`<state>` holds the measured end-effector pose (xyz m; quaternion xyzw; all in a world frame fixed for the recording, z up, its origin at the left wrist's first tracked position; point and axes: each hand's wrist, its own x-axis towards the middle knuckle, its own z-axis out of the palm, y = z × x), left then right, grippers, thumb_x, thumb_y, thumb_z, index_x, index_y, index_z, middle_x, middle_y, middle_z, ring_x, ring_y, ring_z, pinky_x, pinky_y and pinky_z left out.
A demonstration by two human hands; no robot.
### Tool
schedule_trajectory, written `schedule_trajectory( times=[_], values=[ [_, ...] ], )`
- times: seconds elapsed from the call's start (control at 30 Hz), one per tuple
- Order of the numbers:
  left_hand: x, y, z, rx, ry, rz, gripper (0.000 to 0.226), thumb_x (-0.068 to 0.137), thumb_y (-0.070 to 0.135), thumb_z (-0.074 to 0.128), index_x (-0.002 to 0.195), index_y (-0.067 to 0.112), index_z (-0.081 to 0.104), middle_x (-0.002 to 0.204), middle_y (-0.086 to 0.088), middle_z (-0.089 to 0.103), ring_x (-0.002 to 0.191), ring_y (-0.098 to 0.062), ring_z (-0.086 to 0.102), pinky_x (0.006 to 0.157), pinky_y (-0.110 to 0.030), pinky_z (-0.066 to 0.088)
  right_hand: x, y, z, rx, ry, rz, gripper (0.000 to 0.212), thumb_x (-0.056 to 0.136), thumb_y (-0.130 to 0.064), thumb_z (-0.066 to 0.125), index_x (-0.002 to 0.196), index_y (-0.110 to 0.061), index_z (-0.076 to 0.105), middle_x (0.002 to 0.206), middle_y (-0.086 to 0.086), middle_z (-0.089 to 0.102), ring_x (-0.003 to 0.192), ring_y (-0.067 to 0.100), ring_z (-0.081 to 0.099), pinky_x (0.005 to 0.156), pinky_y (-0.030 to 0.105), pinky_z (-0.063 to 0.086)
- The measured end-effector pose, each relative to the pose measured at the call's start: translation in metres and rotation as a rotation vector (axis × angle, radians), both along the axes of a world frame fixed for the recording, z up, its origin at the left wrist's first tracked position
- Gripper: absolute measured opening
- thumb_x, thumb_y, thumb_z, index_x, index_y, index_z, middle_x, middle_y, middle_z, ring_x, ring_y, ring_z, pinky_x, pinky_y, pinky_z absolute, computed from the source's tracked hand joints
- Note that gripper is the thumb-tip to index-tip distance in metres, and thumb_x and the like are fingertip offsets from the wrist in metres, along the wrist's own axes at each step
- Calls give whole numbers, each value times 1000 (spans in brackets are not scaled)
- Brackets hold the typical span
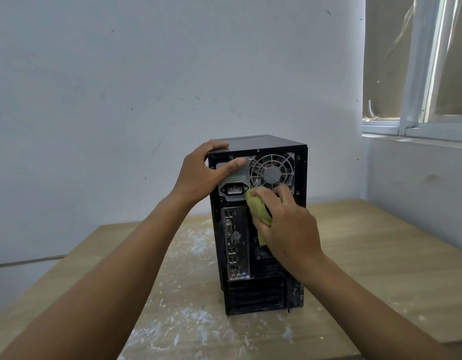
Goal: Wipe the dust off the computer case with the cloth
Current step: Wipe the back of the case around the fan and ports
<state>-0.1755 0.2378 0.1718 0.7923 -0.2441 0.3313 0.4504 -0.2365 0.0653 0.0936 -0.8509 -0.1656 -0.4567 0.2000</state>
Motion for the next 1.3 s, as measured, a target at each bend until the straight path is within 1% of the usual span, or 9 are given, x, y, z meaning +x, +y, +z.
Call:
schedule_trajectory(
  times=[0.17, 0.33, 0.4, 0.57, 0.73, 0.83, 0.97, 1.13, 1.3],
  values=[
    [2, 1, 4, 37, -3, 20, 44, 73, 36, 83, 109, 17, 68, 93, 34, 49, 87, 33, 46, 76, 3, 37, -1, -8, 16, 16, 50, 22, 31, 85, -33, 68, 114, -29, 59, 102, -2, 54, 64, 19, 57, 52, 24, 42],
    [2, -5, 0, -31, -53, 3, 47, 66, 44, 83, 103, 18, 70, 98, 23, 63, 93, 14, 60, 85, -10, 47, 8, -24, 46, 153, -64, -13, 29, 88, -35, 64, 115, -27, 58, 103, 0, 53, 69, 19, 55, 57, 25, 38],
    [4, -7, -3, -52, -84, 20, 47, 67, 44, 83, 104, 17, 71, 102, 25, 62, 99, 17, 57, 89, -8, 44, 10, -27, 52, 187, -85, -25, 29, 88, -35, 63, 116, -27, 58, 106, 0, 53, 72, 21, 56, 60, 27, 40],
    [8, -9, -6, -84, -132, 18, 43, 72, 32, 85, 105, 9, 71, 105, 15, 64, 96, 21, 55, 81, -3, 41, 12, -17, 30, 70, -83, 16, 32, 84, -29, 70, 114, -23, 59, 98, 1, 54, 59, 14, 49, 48, 14, 29],
    [8, -9, -7, -97, -142, 34, 45, 71, 37, 85, 105, 11, 71, 105, 17, 64, 99, 13, 59, 83, -7, 45, 5, -20, -3, -38, -27, 47, 31, 84, -31, 70, 114, -26, 61, 98, -1, 56, 56, 14, 54, 42, 22, 43],
    [6, -9, -7, -99, -140, 34, 46, 71, 39, 85, 105, 12, 71, 104, 20, 64, 98, 9, 60, 83, -10, 47, 6, -37, 0, 48, -37, 35, 28, 84, -28, 71, 110, -24, 63, 91, -1, 56, 52, 8, 48, 44, 9, 30],
    [6, -10, -8, -97, -142, 42, 46, 72, 43, 82, 106, 14, 70, 104, 18, 65, 98, 6, 61, 84, -16, 51, 8, -58, 20, 135, -80, -23, 29, 85, -30, 70, 112, -25, 61, 96, 1, 55, 63, 19, 55, 52, 21, 39],
    [5, -11, -8, -113, -126, 48, 42, 74, 42, 80, 105, 15, 69, 103, 11, 68, 96, 1, 63, 83, -21, 53, 15, -61, 58, 285, -174, -28, 28, 87, -30, 66, 114, -23, 59, 102, 2, 54, 74, 16, 50, 63, 25, 34],
    [6, -8, -4, -84, -117, 61, 39, 73, 45, 82, 100, 17, 71, 100, 8, 70, 94, -3, 65, 81, -21, 53, 19, -51, 43, 214, -137, 5, 31, 85, -28, 68, 114, -23, 59, 100, 1, 55, 71, 19, 54, 61, 26, 38]
  ],
)
